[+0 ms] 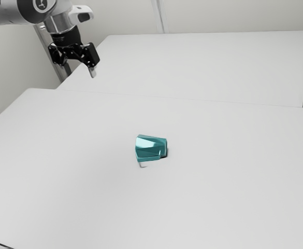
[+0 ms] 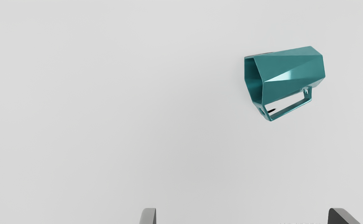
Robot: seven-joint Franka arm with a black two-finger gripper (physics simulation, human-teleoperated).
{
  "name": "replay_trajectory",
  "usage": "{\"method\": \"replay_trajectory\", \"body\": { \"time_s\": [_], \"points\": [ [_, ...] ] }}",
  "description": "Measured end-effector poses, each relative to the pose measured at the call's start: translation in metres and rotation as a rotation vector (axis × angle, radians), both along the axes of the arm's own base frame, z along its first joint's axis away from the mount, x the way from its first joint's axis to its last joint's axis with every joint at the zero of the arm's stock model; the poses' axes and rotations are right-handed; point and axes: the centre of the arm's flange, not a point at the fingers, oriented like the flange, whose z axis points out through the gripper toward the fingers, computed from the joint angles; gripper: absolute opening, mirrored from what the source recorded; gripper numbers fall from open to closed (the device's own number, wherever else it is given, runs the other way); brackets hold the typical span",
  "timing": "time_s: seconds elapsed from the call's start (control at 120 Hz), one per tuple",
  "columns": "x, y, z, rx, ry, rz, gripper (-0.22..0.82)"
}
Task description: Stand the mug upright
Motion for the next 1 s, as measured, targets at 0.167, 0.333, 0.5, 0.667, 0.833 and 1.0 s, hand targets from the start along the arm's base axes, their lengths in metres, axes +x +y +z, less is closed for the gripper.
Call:
{"method": "replay_trajectory", "body": {
  "time_s": [0.167,0.333,0.5,0.667,0.833,1.0],
  "points": [
    [-0.001,0.0,-0.002,-0.007,-0.002,-0.002,0.6],
    [0.002,0.005,-0.024,-0.075,-0.011,-0.001,0.6],
    [0.011,0.023,-0.074,-0.26,-0.058,0.012,0.6],
    [0.014,0.049,-0.126,-0.47,-0.112,0.062,0.6],
    [0.006,0.063,-0.173,-0.618,-0.162,0.09,0.6],
    [-0.002,0.057,-0.208,-0.71,-0.201,0.069,0.6]
  ]
}}
